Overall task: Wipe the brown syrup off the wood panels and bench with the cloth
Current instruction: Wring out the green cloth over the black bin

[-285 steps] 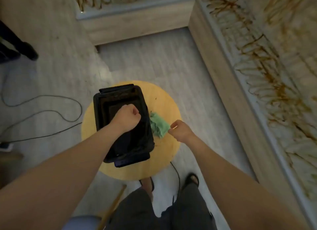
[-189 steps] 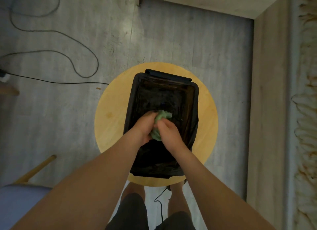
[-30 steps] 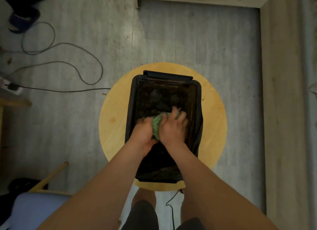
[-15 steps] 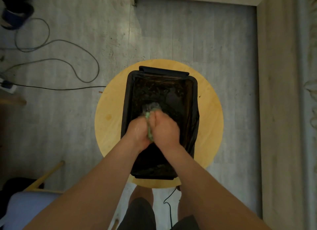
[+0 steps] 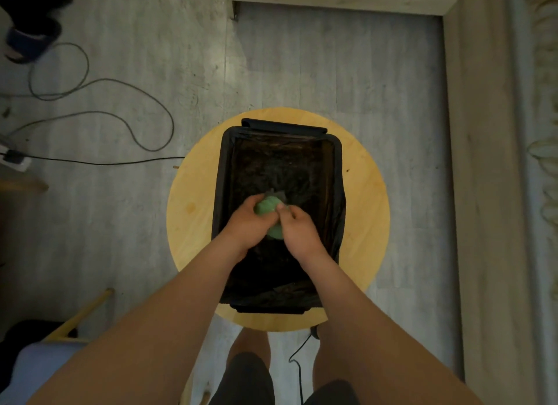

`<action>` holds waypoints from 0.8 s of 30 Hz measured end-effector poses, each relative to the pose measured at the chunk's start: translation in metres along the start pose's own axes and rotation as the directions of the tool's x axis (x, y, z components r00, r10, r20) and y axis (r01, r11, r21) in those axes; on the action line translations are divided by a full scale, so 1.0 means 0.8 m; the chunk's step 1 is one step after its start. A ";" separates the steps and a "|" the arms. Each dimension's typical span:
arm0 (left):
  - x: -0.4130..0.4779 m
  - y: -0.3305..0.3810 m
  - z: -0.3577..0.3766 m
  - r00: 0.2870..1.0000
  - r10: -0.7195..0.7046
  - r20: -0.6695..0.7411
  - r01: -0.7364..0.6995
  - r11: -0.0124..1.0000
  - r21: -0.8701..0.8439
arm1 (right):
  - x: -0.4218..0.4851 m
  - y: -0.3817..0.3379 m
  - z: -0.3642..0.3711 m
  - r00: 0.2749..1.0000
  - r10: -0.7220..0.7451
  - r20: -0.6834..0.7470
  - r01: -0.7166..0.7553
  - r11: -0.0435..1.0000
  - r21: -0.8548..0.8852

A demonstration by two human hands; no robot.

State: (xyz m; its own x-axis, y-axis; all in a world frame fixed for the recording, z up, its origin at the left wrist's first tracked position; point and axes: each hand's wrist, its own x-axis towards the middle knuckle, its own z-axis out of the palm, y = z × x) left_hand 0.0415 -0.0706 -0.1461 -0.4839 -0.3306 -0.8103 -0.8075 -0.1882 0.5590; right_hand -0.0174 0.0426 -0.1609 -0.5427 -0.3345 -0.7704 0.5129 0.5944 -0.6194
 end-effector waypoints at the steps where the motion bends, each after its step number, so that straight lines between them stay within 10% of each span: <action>1: -0.001 0.002 -0.002 1.000 0.009 -0.006 -0.009 1.000 -0.018 | -0.002 -0.002 -0.003 1.000 0.007 -0.004 -0.007 0.999 0.043; 7: -0.019 0.014 0.005 0.988 0.049 -0.144 -0.076 0.979 -0.189 | -0.012 -0.017 0.003 0.984 -0.061 -0.167 0.059 0.998 -0.019; 13: -0.026 0.030 -0.004 0.999 -0.040 0.034 0.052 0.822 -0.567 | -0.034 -0.041 0.001 0.988 -0.083 -0.129 0.098 0.989 0.109; 19: -0.033 0.033 -0.012 0.993 0.012 -0.121 -0.045 0.961 -0.274 | -0.034 -0.051 -0.009 0.913 -0.271 -0.306 0.271 0.962 -0.043; 24: -0.038 0.034 -0.025 0.972 0.172 0.158 -0.151 0.979 -0.140 | -0.025 -0.054 -0.020 0.997 -0.072 -0.008 0.070 0.915 0.398</action>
State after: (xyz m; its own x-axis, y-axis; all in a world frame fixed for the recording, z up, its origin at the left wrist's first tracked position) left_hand 0.0412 -0.0845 -0.1025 -0.6627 -0.2081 -0.7194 -0.6703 -0.2635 0.6937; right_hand -0.0395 0.0356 -0.1161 -0.5836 -0.3709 -0.7224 0.6960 0.2297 -0.6803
